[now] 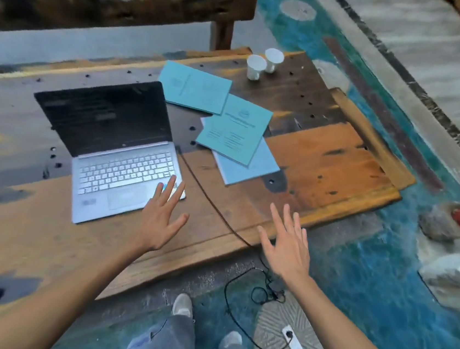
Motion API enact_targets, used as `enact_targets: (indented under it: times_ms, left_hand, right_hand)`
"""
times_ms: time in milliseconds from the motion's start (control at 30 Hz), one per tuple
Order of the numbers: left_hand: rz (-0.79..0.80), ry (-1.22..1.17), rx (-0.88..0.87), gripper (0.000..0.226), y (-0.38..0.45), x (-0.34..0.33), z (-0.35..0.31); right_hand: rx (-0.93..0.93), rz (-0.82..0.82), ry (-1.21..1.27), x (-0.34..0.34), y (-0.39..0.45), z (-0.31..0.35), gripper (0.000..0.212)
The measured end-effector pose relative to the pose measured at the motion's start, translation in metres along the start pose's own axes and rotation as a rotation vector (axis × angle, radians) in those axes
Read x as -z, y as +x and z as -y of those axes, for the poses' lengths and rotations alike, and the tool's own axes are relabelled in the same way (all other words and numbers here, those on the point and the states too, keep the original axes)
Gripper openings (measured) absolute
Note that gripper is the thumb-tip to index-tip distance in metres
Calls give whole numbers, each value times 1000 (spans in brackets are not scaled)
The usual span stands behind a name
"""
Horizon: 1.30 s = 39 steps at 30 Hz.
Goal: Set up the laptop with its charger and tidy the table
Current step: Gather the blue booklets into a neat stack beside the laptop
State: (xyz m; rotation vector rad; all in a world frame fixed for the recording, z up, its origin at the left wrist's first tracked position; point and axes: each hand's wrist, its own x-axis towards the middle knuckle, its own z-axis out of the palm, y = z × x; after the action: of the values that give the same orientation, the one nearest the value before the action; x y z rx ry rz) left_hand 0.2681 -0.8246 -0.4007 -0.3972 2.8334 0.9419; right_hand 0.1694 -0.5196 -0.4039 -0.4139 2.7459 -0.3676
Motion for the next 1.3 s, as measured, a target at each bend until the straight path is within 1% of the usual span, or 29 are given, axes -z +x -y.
enact_targets:
  times_ms: [133,400,500,600,900,1000,1100,1167,1300]
  left_hand:
    - [20,-40,27,74,14,10,17]
    - [54,-109,61,72,67,23,20]
    - [45,-172,46,72,99,29,15]
    - [1,-254,95,71,137,32,5]
    - [-141,-473,406,68,263,26,-16]
    - [-199,-569,521,68,293,24,-15]
    - [-221,-671,585,70,318,24,-9]
    - [-226,-773,657,71,336,25,-3]
    - [-288,-1011,835,73,378,25,15]
  right_hand:
    - [47,9,18,4,25,17,68]
    - [74,77,45,16,95,19,70]
    - [89,111,74,23,133,19,70]
    - [121,144,117,29,179,21,69]
    - [211,238,148,56,333,27,66]
    - [249,277,129,59,380,34,67]
    - [281,291,139,60,425,48,68]
    - [297,296,131,60,456,60,68]
    - [335,312,124,62,520,90,68]
